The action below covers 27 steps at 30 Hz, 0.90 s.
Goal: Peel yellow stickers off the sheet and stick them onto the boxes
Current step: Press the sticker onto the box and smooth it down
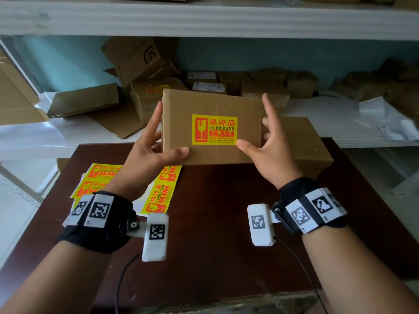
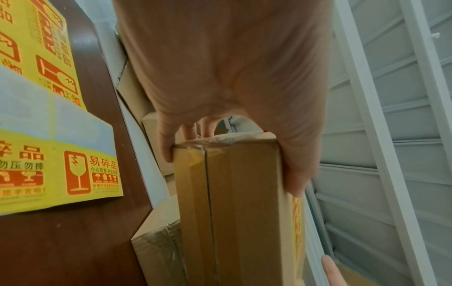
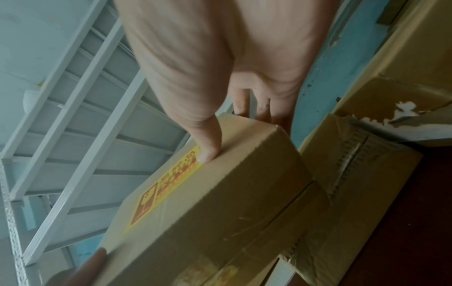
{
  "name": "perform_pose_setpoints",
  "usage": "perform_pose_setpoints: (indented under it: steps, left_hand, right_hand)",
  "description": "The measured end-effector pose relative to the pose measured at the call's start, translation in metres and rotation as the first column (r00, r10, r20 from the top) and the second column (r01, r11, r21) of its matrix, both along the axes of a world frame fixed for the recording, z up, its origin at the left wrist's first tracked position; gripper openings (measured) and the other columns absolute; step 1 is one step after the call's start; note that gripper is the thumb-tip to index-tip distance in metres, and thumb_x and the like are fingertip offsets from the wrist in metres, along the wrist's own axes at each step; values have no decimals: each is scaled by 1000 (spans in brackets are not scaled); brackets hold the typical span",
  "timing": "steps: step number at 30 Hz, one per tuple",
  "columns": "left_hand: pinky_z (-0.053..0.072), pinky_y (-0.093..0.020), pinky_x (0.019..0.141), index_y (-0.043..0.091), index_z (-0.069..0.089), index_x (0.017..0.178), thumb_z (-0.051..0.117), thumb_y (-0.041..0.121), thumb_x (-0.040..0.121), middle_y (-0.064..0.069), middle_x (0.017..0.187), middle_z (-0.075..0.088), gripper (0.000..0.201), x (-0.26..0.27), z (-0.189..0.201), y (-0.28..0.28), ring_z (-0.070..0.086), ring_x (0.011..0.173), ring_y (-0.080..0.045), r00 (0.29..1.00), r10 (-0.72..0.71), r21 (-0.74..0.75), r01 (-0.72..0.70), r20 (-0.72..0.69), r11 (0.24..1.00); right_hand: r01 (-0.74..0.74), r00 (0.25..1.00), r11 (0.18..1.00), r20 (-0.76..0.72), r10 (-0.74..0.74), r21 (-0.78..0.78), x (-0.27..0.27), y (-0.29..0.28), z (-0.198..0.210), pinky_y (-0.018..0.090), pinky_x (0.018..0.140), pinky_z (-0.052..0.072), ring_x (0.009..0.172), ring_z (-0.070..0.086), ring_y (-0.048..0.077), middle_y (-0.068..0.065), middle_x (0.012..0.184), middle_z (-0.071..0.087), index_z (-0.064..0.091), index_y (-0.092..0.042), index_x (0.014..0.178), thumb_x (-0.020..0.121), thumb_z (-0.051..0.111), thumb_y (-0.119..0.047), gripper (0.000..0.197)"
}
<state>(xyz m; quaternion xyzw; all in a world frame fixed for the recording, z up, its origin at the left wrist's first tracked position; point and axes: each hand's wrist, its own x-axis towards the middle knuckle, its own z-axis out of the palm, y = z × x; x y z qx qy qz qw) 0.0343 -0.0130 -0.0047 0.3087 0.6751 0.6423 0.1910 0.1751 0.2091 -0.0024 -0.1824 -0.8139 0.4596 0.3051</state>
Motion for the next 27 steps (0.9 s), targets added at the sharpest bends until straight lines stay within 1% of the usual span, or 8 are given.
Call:
perform_pose_setpoints:
  steps: [3,8,13,15,19,22,25,27]
  left_hand:
    - [53,-38,97,61,19,148,84,29,76,0,139,56,102,2,0,3,59,123,-20,1000,20,3,-20,-17,1000]
    - [53,-14,80,49,12,154,79,16,81,8,140,51,105,19,-6,15,57,109,11,994,38,20,-36,-106,999]
    - [55,-38,96,58,13,150,79,27,79,6,140,51,102,18,-1,11,54,123,-5,995,43,51,-38,-91,998]
    - [53,-44,99,59,13,149,80,29,80,4,142,50,101,19,-1,9,53,126,-8,994,36,36,-33,-102,999]
    - [51,-48,101,58,12,149,81,32,77,8,145,47,103,19,-2,8,47,130,-3,989,43,30,-39,-142,999]
    - [50,-47,102,58,13,149,83,31,77,10,147,44,104,17,0,8,44,133,-2,986,48,34,-43,-160,998]
    - [54,-26,95,52,12,152,81,25,79,11,144,44,104,19,1,9,48,123,7,976,63,44,-55,-210,997]
    - [51,-16,90,50,11,153,81,27,78,9,148,40,105,20,2,10,47,126,4,960,71,49,-60,-272,997]
  right_hand:
    - [28,999,993,48,-23,-113,-1,-2,-1,44,116,33,149,28,16,-3,164,24,2,-49,156,88,74,-39,100]
    - [103,990,994,103,-99,-28,-7,-18,-4,54,123,19,155,9,15,-10,169,3,-13,-45,155,57,73,-83,136]
    - [99,994,995,-47,-98,22,-4,-7,4,7,98,19,134,15,-12,-14,167,13,7,-40,159,71,87,-48,119]
    - [97,990,995,-102,-96,12,-4,-6,2,0,92,19,132,24,-15,-20,159,26,22,-39,155,72,88,-42,106]
    - [82,982,996,-171,-84,-16,-3,-6,-2,0,99,20,120,23,-33,-30,144,31,34,-37,150,78,85,-32,88]
    - [60,979,997,-193,-69,-53,-3,-3,0,13,112,22,126,22,-31,-36,142,30,34,-37,150,83,82,-25,83]
    - [26,982,994,-185,-46,-110,-3,-3,-2,36,124,23,138,23,-20,-30,151,29,31,-42,153,89,76,-21,80]
    - [25,984,994,-170,-44,-110,-2,-4,-2,32,123,20,132,18,-28,-32,151,23,24,-42,156,94,70,-19,80]
